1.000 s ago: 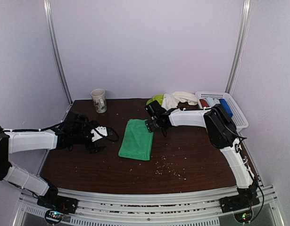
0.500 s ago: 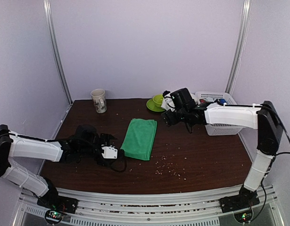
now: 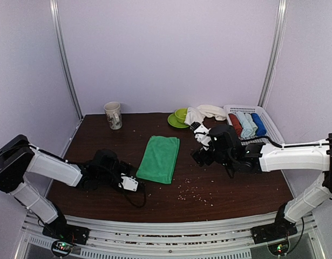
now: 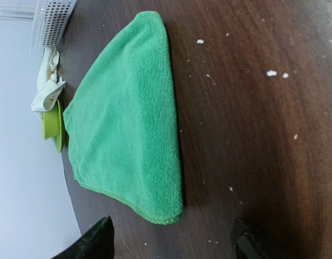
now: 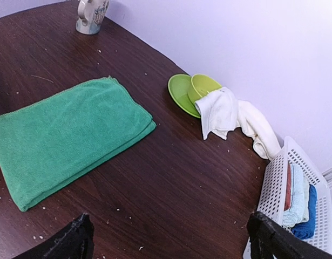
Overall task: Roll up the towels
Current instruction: Move the towel to the center of the board, then pick up the towel from the center of the board.
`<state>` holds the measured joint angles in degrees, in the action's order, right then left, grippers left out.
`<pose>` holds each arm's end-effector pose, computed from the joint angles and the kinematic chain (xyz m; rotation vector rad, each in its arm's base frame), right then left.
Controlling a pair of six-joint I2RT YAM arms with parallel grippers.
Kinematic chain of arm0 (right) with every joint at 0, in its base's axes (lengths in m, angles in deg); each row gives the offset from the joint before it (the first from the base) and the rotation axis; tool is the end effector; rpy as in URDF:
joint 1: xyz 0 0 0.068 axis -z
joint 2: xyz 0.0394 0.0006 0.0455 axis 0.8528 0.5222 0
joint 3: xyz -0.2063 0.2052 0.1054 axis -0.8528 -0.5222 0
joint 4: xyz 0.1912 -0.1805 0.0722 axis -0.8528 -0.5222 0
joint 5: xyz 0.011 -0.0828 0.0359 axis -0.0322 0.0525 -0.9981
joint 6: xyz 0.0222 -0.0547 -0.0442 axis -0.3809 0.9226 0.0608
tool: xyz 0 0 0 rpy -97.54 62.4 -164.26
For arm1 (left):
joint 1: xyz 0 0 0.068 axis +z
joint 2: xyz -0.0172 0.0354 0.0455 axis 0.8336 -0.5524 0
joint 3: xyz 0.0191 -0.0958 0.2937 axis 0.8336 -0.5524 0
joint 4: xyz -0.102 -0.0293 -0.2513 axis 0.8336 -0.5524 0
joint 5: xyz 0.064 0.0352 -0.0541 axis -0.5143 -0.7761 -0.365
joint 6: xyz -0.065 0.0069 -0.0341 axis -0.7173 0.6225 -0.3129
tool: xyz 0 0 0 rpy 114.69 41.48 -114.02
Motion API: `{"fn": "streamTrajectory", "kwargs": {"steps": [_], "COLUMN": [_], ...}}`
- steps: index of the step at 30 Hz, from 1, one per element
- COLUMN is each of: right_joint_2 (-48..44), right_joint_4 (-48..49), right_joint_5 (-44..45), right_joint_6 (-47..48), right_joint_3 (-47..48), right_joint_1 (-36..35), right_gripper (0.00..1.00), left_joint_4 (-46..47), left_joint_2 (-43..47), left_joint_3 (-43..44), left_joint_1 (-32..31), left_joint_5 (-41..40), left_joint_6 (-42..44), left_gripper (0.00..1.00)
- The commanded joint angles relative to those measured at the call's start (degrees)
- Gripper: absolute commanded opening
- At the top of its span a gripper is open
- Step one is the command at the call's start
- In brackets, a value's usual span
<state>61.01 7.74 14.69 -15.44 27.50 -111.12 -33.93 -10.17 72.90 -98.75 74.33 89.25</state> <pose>0.2264 0.2555 0.2682 -0.8599 1.8448 0.0190 0.2146 -0.2010 0.1412 1.8779 1.2720 0.1564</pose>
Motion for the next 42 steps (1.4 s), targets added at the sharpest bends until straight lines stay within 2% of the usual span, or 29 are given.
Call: {"fn": "streamTrajectory", "kwargs": {"steps": [1,6,10,13,16,21,24,26,30,35,42], "right_joint_2": [-3.6,-5.79,-8.02,-9.49,-10.66,-12.05,-13.2,-14.57,-15.71,-10.32,2.84], "right_joint_4": [2.11,1.95,2.65,3.67,5.5,8.91,14.61,15.78,16.16,20.74,23.57], "right_joint_5": [5.11,7.28,8.57,8.71,8.93,9.85,15.03,11.97,0.44,-0.11,-0.3], "right_joint_6": [-1.32,-1.99,-2.08,-1.56,-0.59,-0.36,-3.5,-3.7,1.85,14.28,25.15], "right_joint_3": [-1.11,-2.31,-4.18,-5.87,-7.86,-10.87,-14.03,-15.81,-17.2,-18.61,-14.49], "right_joint_1": [-3.61,-6.18,-7.24,-7.66,-8.18,-8.8,-8.76,-8.66,-9.42,-14.5,-17.84], "right_gripper": [1.0,1.0,1.0,1.0,1.0,1.0,1.0,1.0,1.0,0.99,0.96], "left_joint_4": [4.43,7.44,7.88,8.55,9.0,8.35,7.39,6.25,0.88,-7.77,-15.99], "left_joint_2": [-3.86,-8.0,-9.39,-10.43,-11.6,-13.07,-13.32,-13.05,-11.28,-9.22,-6.55], "left_joint_3": [2.82,3.5,3.39,3.37,3.88,4.47,4.8,5.1,6.55,8.94,10.33], "left_joint_1": [-0.18,-0.39,-0.75,-1.35,-1.7,-1.93,-1.93,-1.98,-1.93,-1.93,-1.93], "left_joint_5": [-1.98,-5.04,-5.11,-5.53,-6.08,-6.5,-6.55,-6.09,-3.24,2.2,8.85], "left_joint_6": [-1.28,-1.86,-1.32,-1.34,-1.67,-1.82,-2.12,-2.62,-4.75,-8.09,-11.19], "left_gripper": [0.74,0.64,0.52,0.51,0.46,0.19,0.08,0.0,0.0,0.0,0.0]}}
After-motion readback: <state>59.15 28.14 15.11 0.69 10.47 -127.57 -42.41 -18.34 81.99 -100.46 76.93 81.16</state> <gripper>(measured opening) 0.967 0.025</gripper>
